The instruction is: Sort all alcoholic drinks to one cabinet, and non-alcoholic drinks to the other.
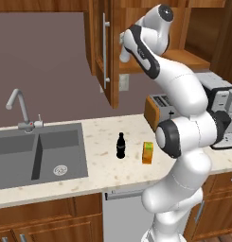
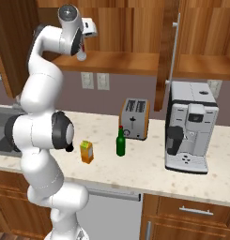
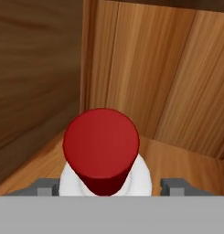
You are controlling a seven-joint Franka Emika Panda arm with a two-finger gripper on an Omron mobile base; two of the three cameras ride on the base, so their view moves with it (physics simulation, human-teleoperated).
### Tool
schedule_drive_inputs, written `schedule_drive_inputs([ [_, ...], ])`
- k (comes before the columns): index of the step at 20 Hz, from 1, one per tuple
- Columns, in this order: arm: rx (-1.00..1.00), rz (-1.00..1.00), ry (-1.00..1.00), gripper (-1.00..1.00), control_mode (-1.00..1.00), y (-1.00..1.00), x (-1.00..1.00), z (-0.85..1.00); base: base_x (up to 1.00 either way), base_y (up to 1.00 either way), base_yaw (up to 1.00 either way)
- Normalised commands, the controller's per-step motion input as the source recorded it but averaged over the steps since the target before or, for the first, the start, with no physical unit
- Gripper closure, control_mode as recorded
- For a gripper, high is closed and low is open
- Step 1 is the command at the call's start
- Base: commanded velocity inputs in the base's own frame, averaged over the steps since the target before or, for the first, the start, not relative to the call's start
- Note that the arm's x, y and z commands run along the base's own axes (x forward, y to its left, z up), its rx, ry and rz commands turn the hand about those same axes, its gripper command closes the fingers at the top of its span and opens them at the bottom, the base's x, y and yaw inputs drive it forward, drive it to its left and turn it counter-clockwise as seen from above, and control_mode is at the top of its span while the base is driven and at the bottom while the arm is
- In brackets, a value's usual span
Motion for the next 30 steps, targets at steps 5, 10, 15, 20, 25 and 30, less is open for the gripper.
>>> schedule_drive_inputs([
  [5,0.00,0.00,0.00,-1.00,-1.00,0.00,0.19,0.00,0.00,0.00,0.00],
  [10,0.00,0.00,0.00,-1.00,-1.00,0.00,0.18,0.00,0.00,0.00,0.00],
  [15,0.00,0.00,0.00,-1.00,-1.00,0.00,0.03,0.00,0.00,0.00,0.00],
  [20,0.00,0.00,0.00,-1.00,-1.00,0.00,-0.18,0.00,0.00,0.00,0.00],
  [25,0.00,-0.03,0.00,-1.00,-1.00,-0.05,-0.55,0.00,0.00,0.00,0.00],
  [30,0.00,-0.05,0.00,-1.00,-1.00,0.00,-0.05,-0.05,0.00,0.00,0.00],
])
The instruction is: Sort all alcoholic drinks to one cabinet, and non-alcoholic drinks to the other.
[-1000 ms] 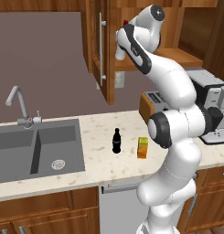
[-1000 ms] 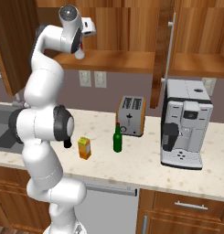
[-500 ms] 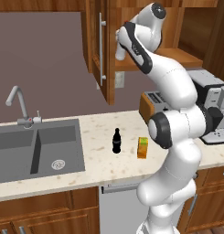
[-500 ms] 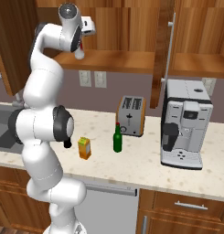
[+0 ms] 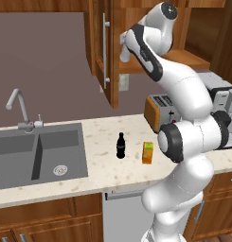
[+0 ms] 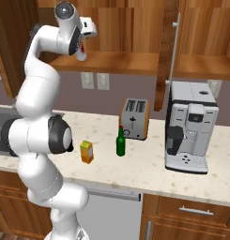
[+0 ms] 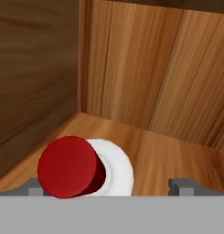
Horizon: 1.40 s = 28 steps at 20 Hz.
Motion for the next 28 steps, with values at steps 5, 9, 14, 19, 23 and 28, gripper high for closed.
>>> schedule_drive_inputs([
  [5,0.00,-0.01,0.00,-1.00,-1.00,0.00,0.54,-0.15,0.00,0.00,0.00],
  [9,0.00,0.00,0.00,-1.00,-1.00,0.00,0.66,-0.15,0.00,0.00,0.00],
  [14,0.00,0.00,0.00,-1.00,-1.00,0.00,0.26,-0.02,0.00,0.00,0.00],
  [19,0.00,0.00,0.00,-1.00,-1.00,0.00,-0.06,0.00,0.00,0.00,0.00],
  [23,0.00,0.00,0.00,-1.00,-1.00,0.00,-0.36,0.00,0.00,0.00,0.00],
  [28,0.00,0.00,0.00,-1.00,-1.00,0.00,-0.37,0.00,0.00,0.00,0.00],
])
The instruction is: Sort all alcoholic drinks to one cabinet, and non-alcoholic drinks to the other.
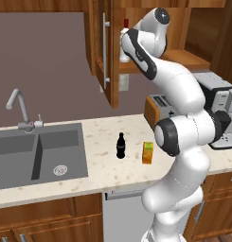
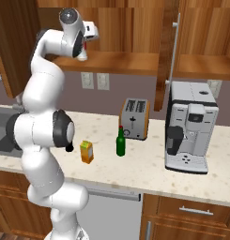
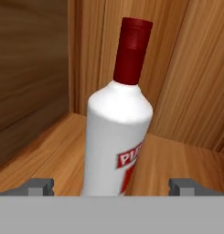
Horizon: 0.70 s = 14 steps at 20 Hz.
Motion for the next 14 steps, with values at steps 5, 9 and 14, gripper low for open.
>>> schedule_drive_inputs([
  [5,0.00,0.00,0.00,-1.00,-1.00,0.00,-0.32,0.00,0.00,0.00,0.00],
  [9,0.00,-0.02,0.03,-1.00,-1.00,-0.26,-0.97,-0.03,0.00,0.00,0.00],
  [14,0.00,-0.05,0.04,-1.00,-1.00,-0.51,-1.00,-0.20,0.00,0.00,0.00],
])
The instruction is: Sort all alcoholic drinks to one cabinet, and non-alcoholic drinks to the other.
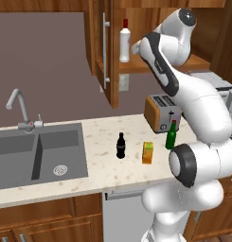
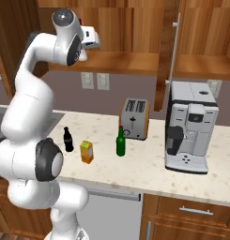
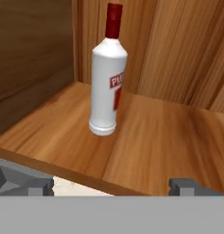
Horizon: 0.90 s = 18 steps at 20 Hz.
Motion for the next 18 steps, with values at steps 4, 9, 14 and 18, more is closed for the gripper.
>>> schedule_drive_inputs([
  [4,0.00,-0.06,0.10,-1.00,-1.00,-0.62,-1.00,-0.46,0.00,0.00,0.00],
  [9,0.00,-0.05,0.15,-1.00,-1.00,-0.50,-0.93,-0.78,0.00,0.00,0.00],
  [14,0.00,-0.05,0.21,-1.00,-1.00,-0.44,-0.55,-0.89,0.00,0.00,0.00],
  [18,0.00,-0.08,0.24,-1.00,-1.00,-0.37,-0.06,-0.81,0.00,0.00,0.00],
])
